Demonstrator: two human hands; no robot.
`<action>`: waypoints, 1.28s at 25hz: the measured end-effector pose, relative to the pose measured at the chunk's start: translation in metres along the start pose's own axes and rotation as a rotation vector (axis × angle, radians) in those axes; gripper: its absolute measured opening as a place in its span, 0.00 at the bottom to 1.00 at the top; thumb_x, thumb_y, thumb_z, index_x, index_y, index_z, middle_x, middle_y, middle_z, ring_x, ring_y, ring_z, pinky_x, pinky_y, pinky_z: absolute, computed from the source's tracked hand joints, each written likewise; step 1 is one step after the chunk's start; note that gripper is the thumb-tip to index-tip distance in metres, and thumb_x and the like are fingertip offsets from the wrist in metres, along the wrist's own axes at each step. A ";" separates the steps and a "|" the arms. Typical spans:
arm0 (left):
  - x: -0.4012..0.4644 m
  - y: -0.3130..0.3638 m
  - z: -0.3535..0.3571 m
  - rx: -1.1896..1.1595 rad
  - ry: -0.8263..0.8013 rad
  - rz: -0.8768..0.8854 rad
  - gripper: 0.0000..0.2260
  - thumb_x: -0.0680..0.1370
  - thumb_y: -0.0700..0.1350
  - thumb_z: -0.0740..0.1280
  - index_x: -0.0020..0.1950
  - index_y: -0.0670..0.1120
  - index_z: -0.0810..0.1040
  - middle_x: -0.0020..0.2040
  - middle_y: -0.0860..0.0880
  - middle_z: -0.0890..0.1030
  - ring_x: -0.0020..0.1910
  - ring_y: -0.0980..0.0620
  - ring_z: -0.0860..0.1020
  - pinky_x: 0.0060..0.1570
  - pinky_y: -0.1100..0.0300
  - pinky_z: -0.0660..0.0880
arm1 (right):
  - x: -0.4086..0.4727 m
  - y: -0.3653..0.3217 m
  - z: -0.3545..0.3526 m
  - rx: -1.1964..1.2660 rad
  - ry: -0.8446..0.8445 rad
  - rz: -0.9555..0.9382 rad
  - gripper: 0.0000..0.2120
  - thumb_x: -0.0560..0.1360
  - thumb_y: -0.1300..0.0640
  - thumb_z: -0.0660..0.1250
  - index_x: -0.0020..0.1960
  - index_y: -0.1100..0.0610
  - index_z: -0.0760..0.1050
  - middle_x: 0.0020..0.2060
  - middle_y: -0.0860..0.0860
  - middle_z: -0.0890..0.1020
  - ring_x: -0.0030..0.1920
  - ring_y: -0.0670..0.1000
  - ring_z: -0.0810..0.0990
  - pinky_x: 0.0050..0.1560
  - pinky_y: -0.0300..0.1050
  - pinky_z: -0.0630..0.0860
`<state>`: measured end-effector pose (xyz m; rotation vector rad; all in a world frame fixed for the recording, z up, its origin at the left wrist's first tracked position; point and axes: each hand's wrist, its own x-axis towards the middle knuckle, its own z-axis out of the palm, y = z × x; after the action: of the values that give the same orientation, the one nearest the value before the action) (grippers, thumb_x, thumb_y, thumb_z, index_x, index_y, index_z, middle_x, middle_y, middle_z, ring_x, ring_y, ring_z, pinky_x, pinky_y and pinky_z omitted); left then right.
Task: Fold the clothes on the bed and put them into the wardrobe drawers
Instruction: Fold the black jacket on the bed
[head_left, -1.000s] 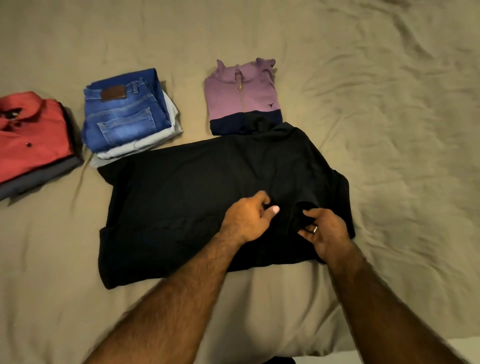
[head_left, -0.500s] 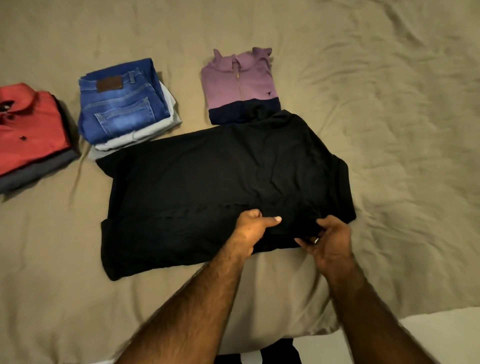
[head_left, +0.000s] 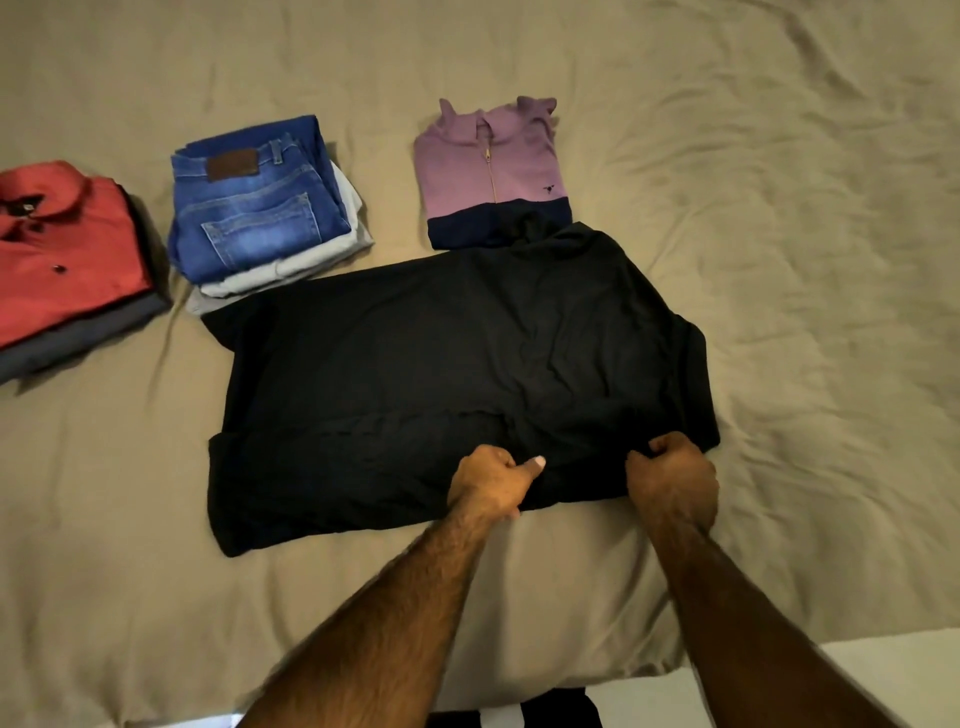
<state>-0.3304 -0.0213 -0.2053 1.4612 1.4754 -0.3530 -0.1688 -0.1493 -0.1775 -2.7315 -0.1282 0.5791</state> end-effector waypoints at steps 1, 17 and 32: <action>0.000 0.004 -0.003 0.006 0.059 0.007 0.29 0.70 0.73 0.70 0.36 0.46 0.77 0.30 0.50 0.84 0.32 0.48 0.85 0.39 0.54 0.83 | -0.001 -0.003 0.002 0.008 0.040 -0.026 0.17 0.74 0.50 0.73 0.59 0.57 0.82 0.54 0.60 0.84 0.55 0.67 0.81 0.55 0.56 0.78; 0.002 0.006 0.017 0.718 0.458 0.990 0.25 0.81 0.52 0.64 0.75 0.41 0.74 0.78 0.40 0.71 0.76 0.40 0.69 0.72 0.41 0.68 | 0.005 -0.011 0.055 -0.172 0.102 -0.988 0.12 0.76 0.56 0.63 0.56 0.58 0.79 0.49 0.57 0.78 0.48 0.62 0.77 0.51 0.58 0.74; 0.077 0.017 -0.162 0.675 0.551 0.392 0.17 0.78 0.42 0.69 0.67 0.43 0.78 0.72 0.40 0.75 0.61 0.35 0.77 0.56 0.40 0.79 | 0.075 -0.146 0.029 -0.028 -0.034 -0.811 0.08 0.80 0.58 0.67 0.57 0.58 0.80 0.56 0.56 0.78 0.49 0.61 0.81 0.51 0.56 0.81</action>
<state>-0.3680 0.1537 -0.1827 2.4970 1.5015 -0.2180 -0.1146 0.0082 -0.1796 -2.3876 -1.1766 0.3714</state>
